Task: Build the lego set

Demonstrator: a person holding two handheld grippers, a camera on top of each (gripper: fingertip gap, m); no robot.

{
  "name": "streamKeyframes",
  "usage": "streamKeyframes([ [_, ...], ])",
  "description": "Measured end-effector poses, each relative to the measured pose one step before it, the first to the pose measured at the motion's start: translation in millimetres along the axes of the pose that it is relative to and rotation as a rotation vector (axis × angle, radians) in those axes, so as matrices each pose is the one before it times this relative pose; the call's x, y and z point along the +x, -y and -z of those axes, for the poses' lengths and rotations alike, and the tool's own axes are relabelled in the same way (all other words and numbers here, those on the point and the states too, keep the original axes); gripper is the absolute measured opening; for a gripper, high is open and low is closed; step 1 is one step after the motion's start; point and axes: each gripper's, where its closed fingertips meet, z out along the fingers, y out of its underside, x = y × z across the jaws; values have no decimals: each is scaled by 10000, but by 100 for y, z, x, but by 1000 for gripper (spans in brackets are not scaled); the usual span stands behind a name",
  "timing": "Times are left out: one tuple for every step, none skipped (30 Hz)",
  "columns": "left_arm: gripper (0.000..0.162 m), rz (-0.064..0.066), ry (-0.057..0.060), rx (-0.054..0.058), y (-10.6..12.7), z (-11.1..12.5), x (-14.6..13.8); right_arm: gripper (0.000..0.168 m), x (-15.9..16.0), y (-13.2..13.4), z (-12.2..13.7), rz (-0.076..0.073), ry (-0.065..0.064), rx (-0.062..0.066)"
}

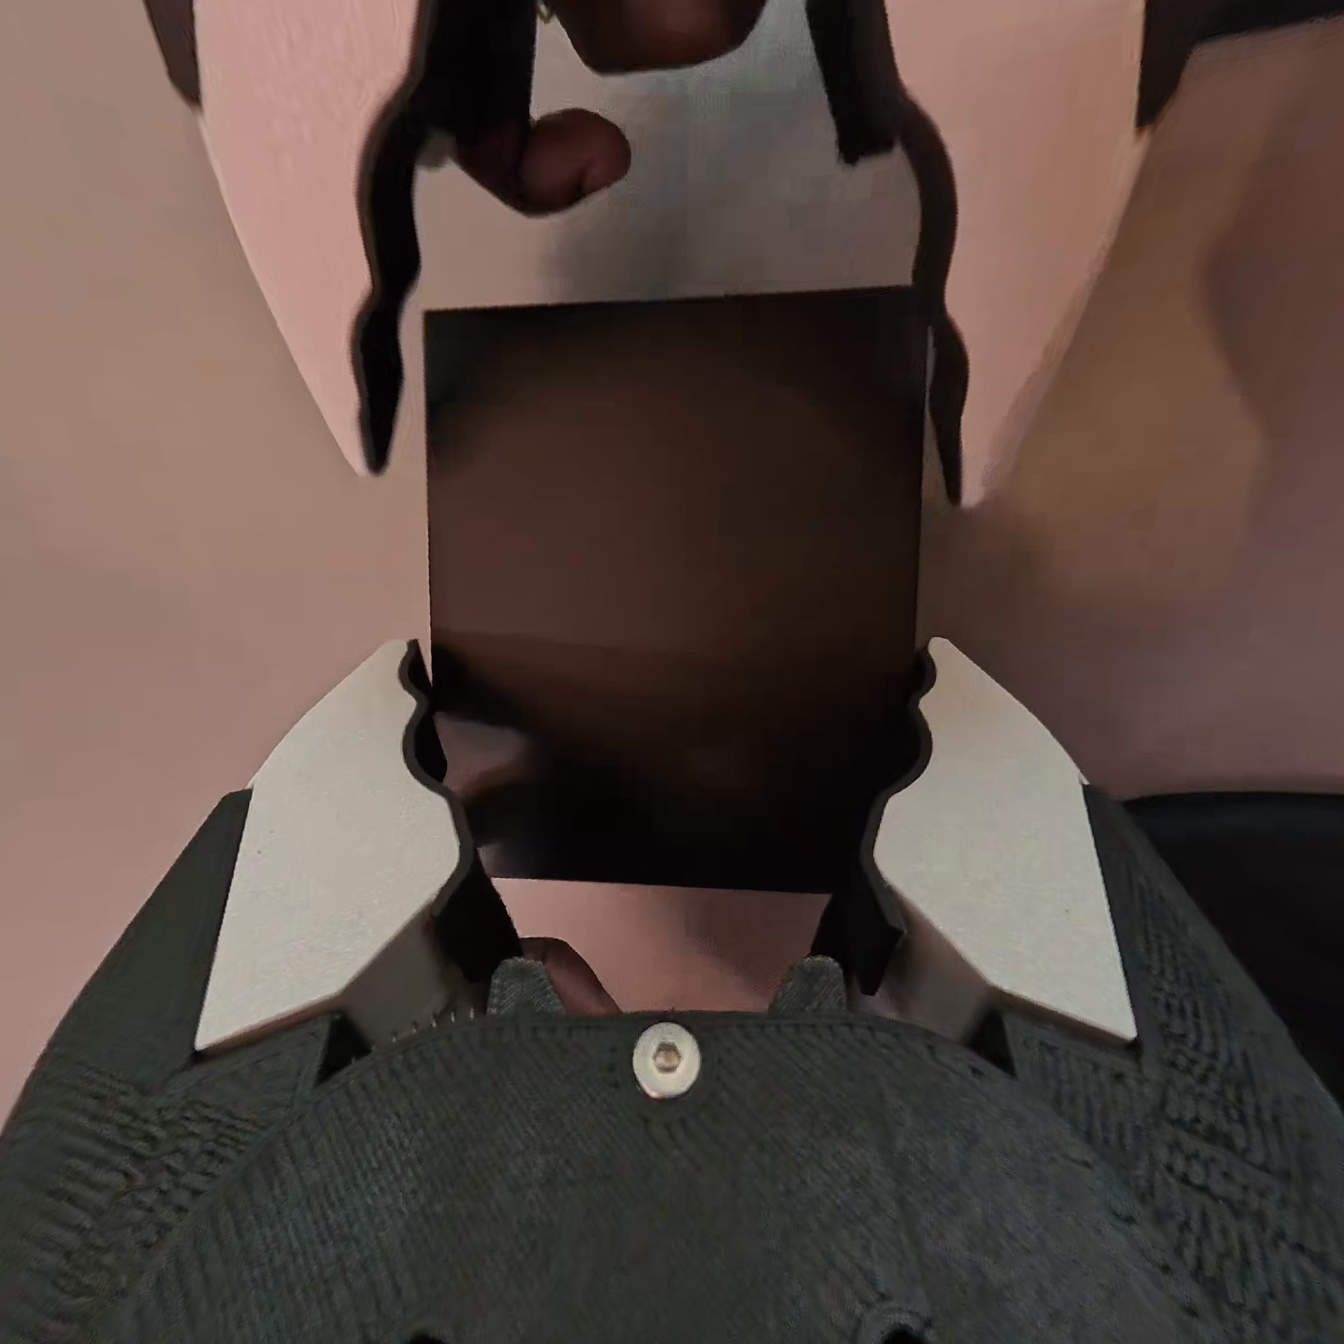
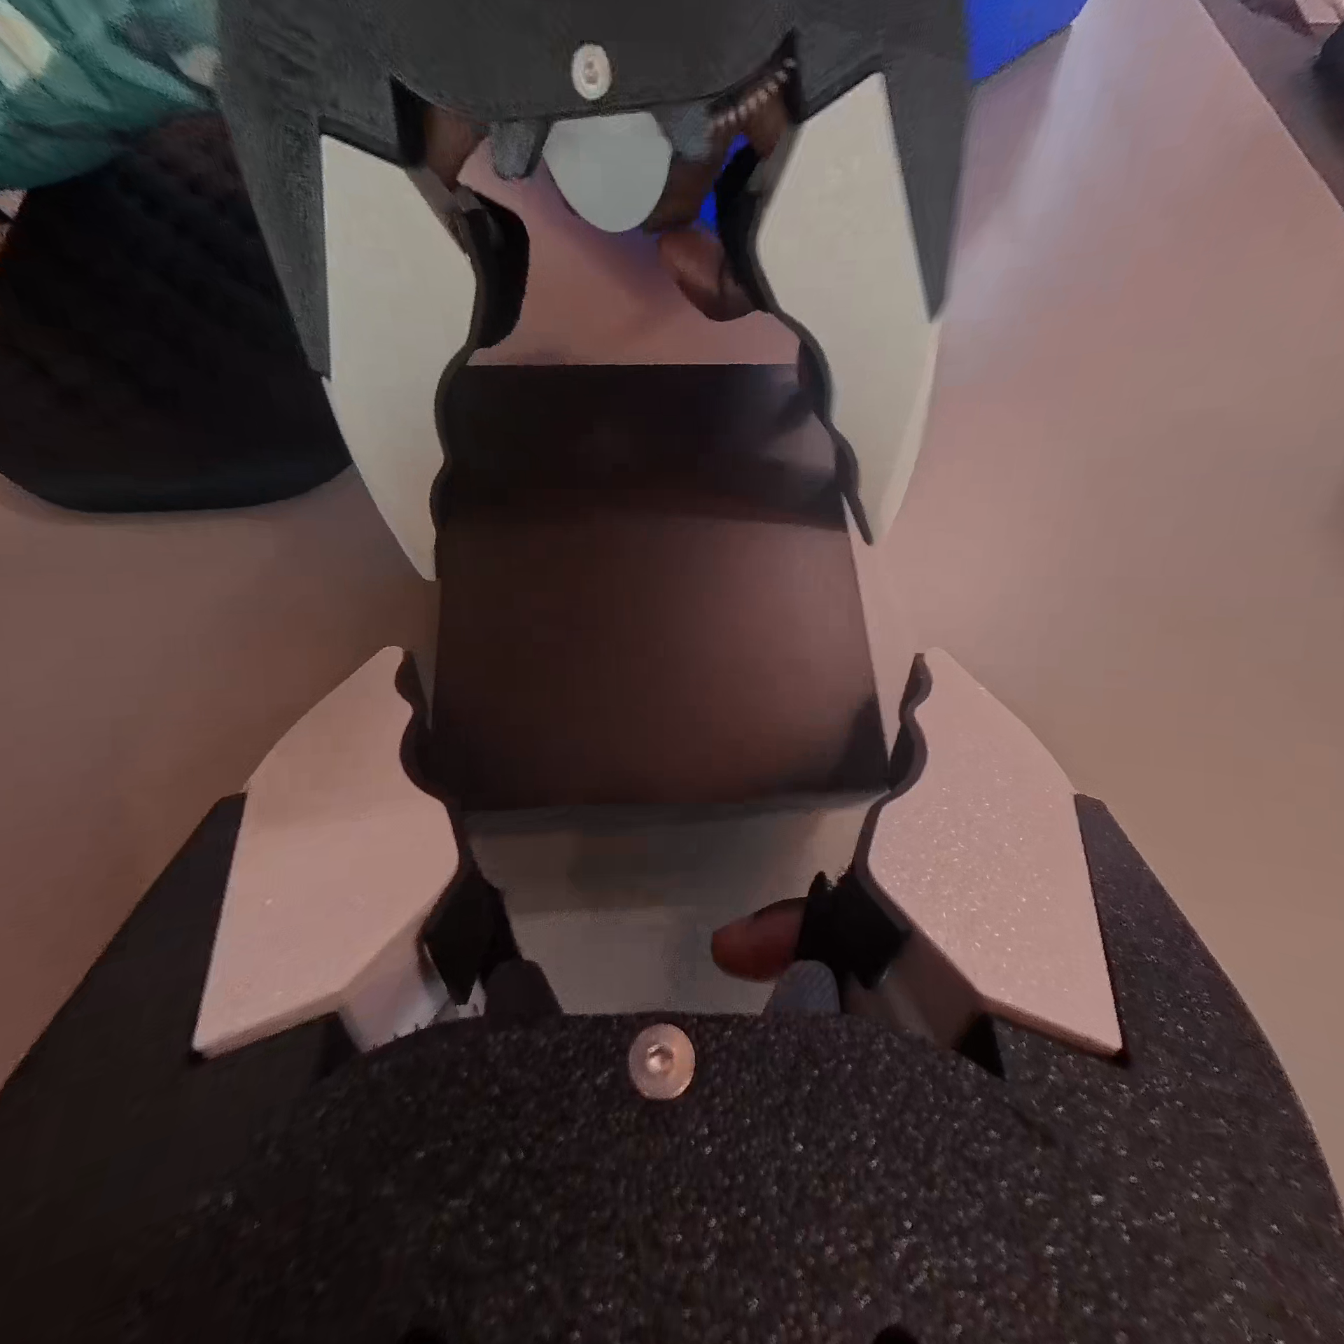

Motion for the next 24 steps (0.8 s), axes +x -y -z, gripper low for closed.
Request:
streamKeyframes([
  [122,41,38,404,71,54,-37,126,217,-67,740,-169,12,121],
  [122,69,73,323,-5,94,-57,129,89,-215,774,-336,155,115],
  [121,106,106,273,-42,118,-83,130,112,-429,702,-411,158,71],
  [121,98,116,305,-5,119,-86,130,350,-649,528,-293,-16,-24],
  [120,67,113,365,74,106,-51,131,445,-819,315,-68,-140,-142],
  [119,63,98,351,100,121,-33,131,341,-844,66,76,-123,-243],
  [118,79,84,240,51,143,-55,131,123,-671,-187,110,-36,-254],
  [118,61,57,142,-13,124,-55,131,-78,-319,-412,129,60,-178],
  [118,29,11,97,13,69,-29,131,-278,-29,-565,160,147,-104],
  [118,9,-10,30,3,20,-10,132,-358,34,-628,170,168,-119],
  [118,-7,-7,-41,-14,-21,4,133,-213,-61,-627,164,57,-201],
  [118,-8,-4,-77,-20,-46,-2,134,-19,-89,-580,171,-67,-215],
  [118,-9,-3,-81,-17,-48,2,131,2,61,-468,184,-68,-79],
  [119,-9,-5,-61,-15,-25,9,121,-146,288,-273,205,38,93],
  [119,-12,15,-25,-53,37,-24,121,126,114,0,65,-128,-5],
  [119,6,30,55,2,76,-36,120,51,162,196,11,-30,28],
  [119,37,19,129,68,101,-22,120,32,295,291,-1,-18,143],
  [120,54,12,82,71,131,-21,120,19,476,402,-7,-32,213],
  [123,86,-38,-110,24,167,75,120,-69,659,519,46,-11,278],
  [134,177,-198,-253,115,152,347,120,-5,771,582,219,-154,261],
  [141,149,-233,-140,544,126,480,120,10,702,567,247,-216,124],
  [143,-118,-81,100,1047,62,398,120,-88,629,511,204,-152,10],
  [144,-346,34,166,1238,-74,281,120,-250,522,425,170,-47,0],
  [145,-367,51,-23,957,-286,168,120,-359,454,267,100,37,35],
])
